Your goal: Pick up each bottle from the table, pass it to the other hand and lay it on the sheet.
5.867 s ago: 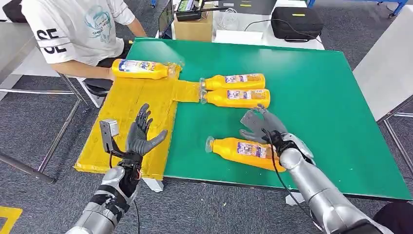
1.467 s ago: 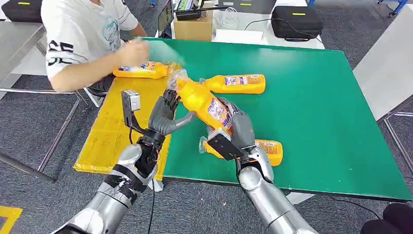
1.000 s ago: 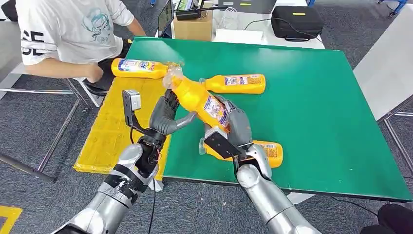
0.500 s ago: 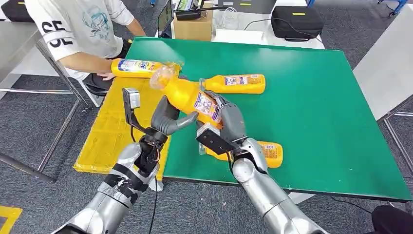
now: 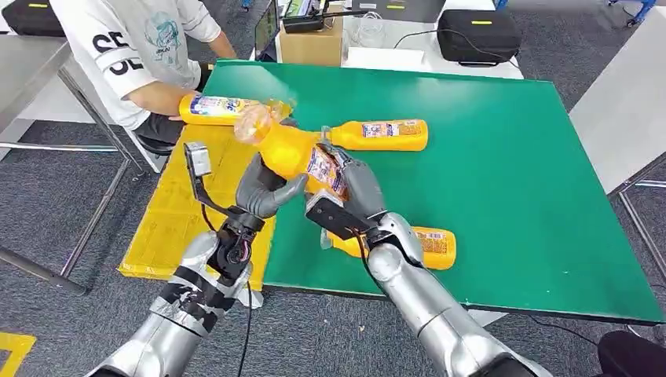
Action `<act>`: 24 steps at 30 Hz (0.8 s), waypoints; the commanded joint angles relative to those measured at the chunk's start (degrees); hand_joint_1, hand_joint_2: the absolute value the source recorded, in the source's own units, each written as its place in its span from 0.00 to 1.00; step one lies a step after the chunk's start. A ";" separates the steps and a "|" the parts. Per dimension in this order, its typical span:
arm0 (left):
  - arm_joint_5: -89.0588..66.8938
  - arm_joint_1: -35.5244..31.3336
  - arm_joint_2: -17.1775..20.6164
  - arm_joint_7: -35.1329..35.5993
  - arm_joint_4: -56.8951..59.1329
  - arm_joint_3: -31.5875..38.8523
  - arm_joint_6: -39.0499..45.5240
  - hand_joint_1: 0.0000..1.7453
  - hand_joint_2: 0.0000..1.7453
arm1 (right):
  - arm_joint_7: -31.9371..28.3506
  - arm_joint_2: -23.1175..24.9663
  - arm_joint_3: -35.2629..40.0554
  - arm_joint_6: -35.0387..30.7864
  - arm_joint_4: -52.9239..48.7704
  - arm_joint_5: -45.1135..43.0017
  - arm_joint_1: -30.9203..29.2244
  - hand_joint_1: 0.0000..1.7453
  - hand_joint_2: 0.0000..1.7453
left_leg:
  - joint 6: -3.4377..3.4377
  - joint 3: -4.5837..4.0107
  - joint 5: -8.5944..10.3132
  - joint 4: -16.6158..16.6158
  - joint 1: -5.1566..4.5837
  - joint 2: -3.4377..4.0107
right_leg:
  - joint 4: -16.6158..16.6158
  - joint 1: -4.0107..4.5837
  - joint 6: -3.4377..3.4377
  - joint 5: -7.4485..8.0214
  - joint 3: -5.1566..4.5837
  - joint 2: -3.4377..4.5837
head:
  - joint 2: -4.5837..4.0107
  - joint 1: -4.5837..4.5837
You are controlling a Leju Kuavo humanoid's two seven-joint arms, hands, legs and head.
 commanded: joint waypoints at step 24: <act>-25.44 -5.41 3.97 -14.25 10.19 4.99 28.68 1.00 1.00 | -0.98 -2.43 -8.09 -5.23 -12.49 -11.50 6.57 0.00 1.00 | -0.06 0.09 -0.02 -0.03 0.04 -0.03 | -0.03 0.05 -0.08 -0.04 0.09 -0.08 | 0.00 0.00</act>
